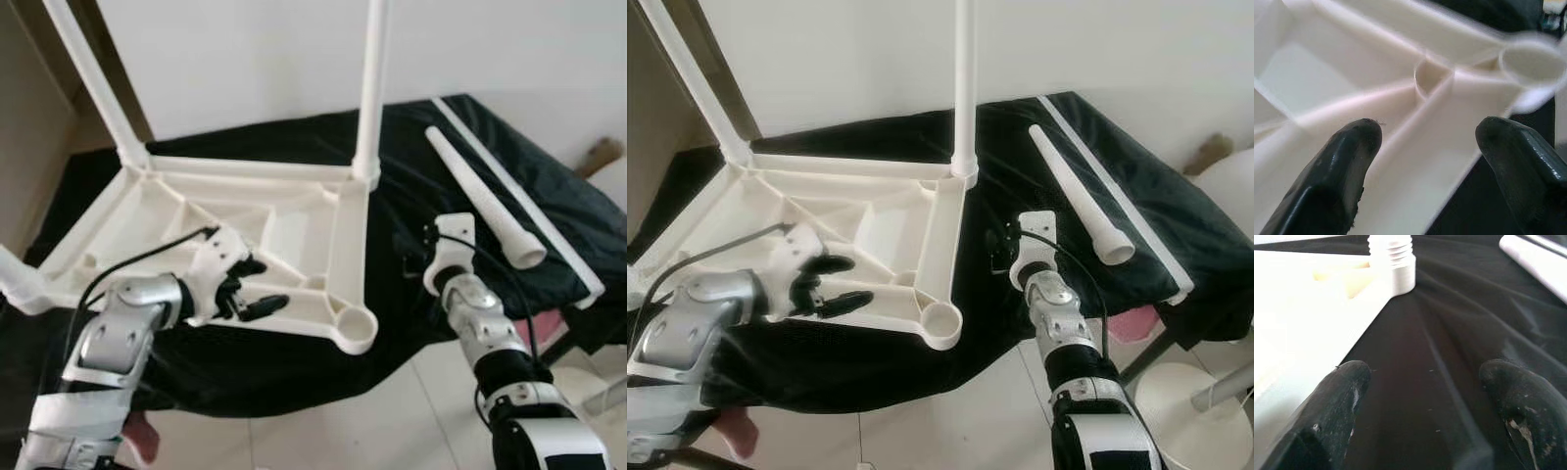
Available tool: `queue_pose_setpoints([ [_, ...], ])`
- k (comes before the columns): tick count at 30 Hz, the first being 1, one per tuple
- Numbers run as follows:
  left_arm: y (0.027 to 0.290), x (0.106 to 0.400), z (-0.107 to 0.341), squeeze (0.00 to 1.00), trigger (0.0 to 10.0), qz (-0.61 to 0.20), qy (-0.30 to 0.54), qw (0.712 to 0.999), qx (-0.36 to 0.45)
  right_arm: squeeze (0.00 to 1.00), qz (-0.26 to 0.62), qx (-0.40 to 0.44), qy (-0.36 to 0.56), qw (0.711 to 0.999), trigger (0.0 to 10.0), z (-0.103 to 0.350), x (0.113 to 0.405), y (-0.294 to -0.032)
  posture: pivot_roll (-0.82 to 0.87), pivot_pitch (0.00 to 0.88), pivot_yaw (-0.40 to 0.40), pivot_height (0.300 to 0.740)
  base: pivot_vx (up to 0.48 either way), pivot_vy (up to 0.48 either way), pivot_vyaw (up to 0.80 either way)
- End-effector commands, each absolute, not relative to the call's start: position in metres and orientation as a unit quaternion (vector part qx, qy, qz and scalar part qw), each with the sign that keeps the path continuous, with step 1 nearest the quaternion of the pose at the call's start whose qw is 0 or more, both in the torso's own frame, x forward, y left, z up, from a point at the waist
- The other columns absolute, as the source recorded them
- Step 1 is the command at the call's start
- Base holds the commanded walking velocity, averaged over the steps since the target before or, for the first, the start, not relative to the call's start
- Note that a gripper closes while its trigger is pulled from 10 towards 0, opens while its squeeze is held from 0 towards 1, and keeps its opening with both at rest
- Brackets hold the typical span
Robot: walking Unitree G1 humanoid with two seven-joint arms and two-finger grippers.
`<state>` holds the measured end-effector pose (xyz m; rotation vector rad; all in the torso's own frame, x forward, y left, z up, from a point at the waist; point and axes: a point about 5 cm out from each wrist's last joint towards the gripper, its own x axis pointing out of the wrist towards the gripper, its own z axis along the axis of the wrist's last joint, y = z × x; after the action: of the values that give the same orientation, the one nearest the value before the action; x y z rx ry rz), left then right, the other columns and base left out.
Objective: Building children table
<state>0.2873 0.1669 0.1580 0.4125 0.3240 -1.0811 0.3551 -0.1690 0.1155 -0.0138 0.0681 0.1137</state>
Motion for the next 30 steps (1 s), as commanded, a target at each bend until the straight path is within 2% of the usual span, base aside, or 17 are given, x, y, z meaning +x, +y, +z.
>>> queue_pose_setpoints([
  [1, 0.172, 0.282, 0.144, 0.00, 10.0, -0.516, 0.189, 0.807, 0.215, 0.00, 0.054, -0.002, 0.048, 0.997, 10.0, 0.112, 0.356, -0.167, 0.04, 0.000, 0.041, 0.740, 0.000, 0.000, 0.00],
  [7, 0.180, 0.280, 0.130, 0.00, 10.0, -0.507, 0.229, 0.797, 0.237, 0.00, 0.048, -0.001, 0.053, 0.997, 10.0, 0.112, 0.357, -0.167, 0.04, 0.000, 0.038, 0.740, 0.000, 0.000, 0.00],
  [15, 0.183, 0.284, 0.122, 0.00, 10.0, -0.495, 0.237, 0.794, 0.261, 0.00, 0.037, -0.004, 0.062, 0.997, 10.0, 0.111, 0.359, -0.171, 0.03, 0.000, 0.037, 0.740, 0.000, 0.000, 0.00],
  [20, 0.174, 0.279, 0.118, 0.00, 10.0, -0.513, 0.235, 0.786, 0.253, 0.00, 0.049, -0.005, 0.075, 0.996, 10.0, 0.110, 0.361, -0.166, 0.03, 0.000, 0.040, 0.740, 0.000, 0.000, 0.00],
  [24, 0.157, 0.266, 0.114, 0.00, 10.0, -0.557, 0.231, 0.766, 0.223, 0.00, 0.089, -0.015, 0.096, 0.991, 10.0, 0.108, 0.365, -0.150, 0.03, 0.000, 0.041, 0.740, 0.000, 0.000, 0.00],
  [25, 0.145, 0.258, 0.109, 0.00, 10.0, -0.577, 0.230, 0.755, 0.211, 0.00, 0.112, -0.020, 0.099, 0.989, 10.0, 0.109, 0.367, -0.140, 0.03, 0.000, 0.038, 0.740, 0.000, 0.000, 0.00],
  [30, 0.131, 0.252, 0.106, 0.00, 10.0, -0.594, 0.222, 0.747, 0.200, 0.00, 0.147, -0.027, 0.113, 0.982, 10.0, 0.108, 0.369, -0.129, 0.04, 0.000, 0.026, 0.740, 0.000, 0.000, 0.00],
])
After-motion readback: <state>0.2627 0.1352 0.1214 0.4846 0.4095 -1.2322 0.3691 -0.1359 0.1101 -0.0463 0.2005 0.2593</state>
